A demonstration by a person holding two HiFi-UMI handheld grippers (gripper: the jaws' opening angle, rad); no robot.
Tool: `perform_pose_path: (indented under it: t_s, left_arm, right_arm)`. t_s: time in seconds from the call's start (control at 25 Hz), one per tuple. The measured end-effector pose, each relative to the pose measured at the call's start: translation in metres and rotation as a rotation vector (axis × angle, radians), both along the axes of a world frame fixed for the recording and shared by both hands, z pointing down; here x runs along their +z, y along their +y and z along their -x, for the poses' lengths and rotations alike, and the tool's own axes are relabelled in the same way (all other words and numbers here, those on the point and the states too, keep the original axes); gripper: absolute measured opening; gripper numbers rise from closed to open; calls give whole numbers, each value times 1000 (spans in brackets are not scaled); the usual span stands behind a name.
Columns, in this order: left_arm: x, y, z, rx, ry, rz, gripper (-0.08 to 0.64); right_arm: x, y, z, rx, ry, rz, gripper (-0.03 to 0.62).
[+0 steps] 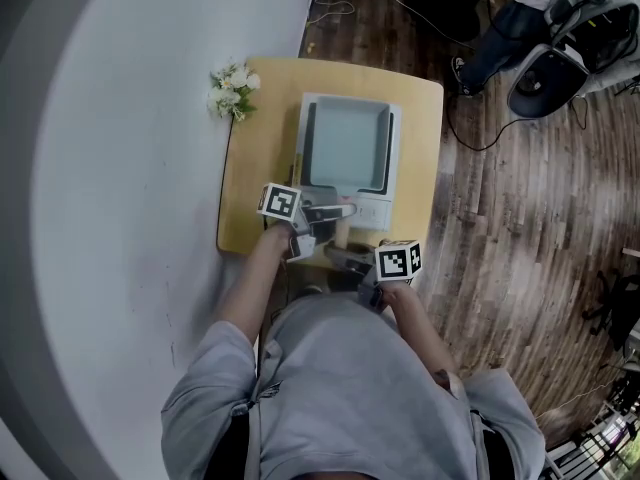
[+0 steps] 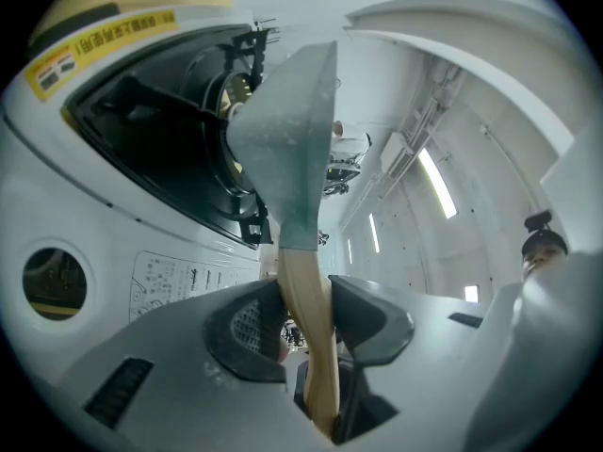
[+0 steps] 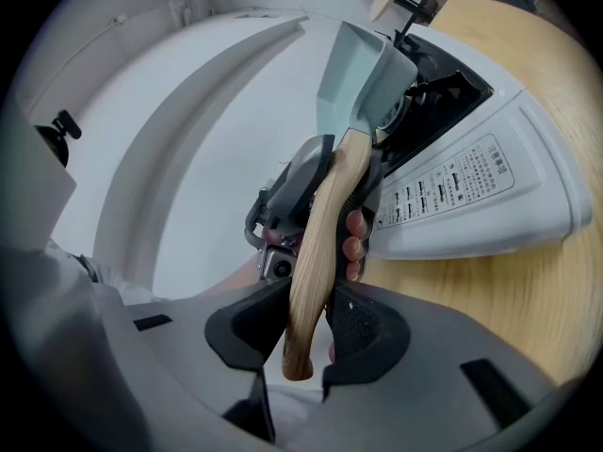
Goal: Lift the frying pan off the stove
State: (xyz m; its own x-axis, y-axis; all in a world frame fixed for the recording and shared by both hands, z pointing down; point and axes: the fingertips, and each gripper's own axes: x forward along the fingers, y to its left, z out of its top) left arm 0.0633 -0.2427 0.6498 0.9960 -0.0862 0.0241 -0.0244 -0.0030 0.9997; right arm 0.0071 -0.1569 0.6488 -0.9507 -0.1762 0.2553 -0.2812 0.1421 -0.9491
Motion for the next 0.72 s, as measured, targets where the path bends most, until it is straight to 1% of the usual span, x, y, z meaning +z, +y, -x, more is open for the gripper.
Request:
perform_pose_path:
  t_s: [0.24, 0.4, 0.56, 0.72]
  left_arm:
    - [-25, 12, 7, -13, 8, -92, 132]
    - [-34, 31, 11, -17, 1, -96, 132]
    - [-42, 50, 15, -5, 4, -174, 132]
    - [-49, 72, 20, 6, -3, -218, 132]
  right_arm:
    - [-15, 14, 6, -19, 7, -103, 106]
    - [-20, 31, 10, -38, 29, -156, 107]
    - [-23, 51, 16, -48, 48, -196, 110]
    - [-25, 73, 22, -61, 57, -234, 110]
